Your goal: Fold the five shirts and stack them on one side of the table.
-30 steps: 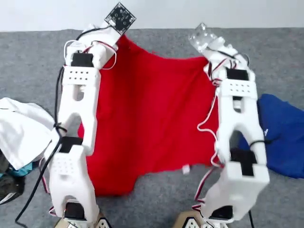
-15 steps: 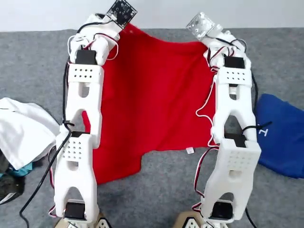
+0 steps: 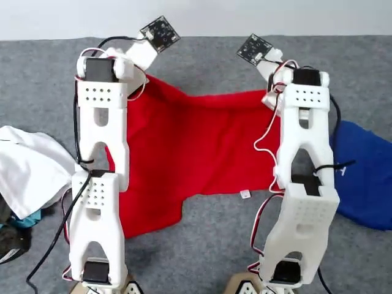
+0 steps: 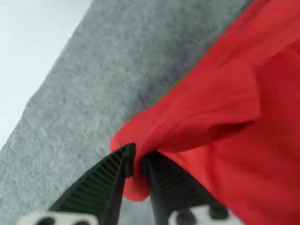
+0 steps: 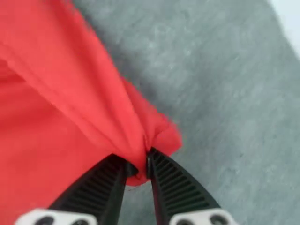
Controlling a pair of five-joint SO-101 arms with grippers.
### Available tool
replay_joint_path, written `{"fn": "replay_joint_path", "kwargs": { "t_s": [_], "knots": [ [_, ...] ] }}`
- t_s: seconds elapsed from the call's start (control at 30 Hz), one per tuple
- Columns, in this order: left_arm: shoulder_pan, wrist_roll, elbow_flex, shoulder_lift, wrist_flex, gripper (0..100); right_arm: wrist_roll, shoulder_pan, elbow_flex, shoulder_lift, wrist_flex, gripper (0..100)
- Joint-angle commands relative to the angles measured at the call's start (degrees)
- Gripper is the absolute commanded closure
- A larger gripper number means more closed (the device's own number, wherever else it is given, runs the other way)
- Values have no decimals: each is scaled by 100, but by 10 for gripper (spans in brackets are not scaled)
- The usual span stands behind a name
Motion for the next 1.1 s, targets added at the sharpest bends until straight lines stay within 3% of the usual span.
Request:
{"fn": "replay_joint_path", "kwargs": {
  "t_s": [0.0, 0.2, 0.43, 0.73, 1.07],
  "knots": [
    [-193, -88, -180, -316, 211, 995, 53, -127, -334, -505, 356, 988],
    [-396, -62, -163, -677, 176, 995, 26, -198, -615, -787, 277, 988],
    [-484, 149, -1851, -1222, -35, 995, -413, -154, -1301, -1622, 391, 988],
    [-413, 149, -1754, -2866, -1319, 995, -396, -171, -1371, -3240, 1138, 988],
    [-387, -158, -1736, -4554, -1090, 995, -387, -189, -1371, -5059, 2255, 988]
  ]
}}
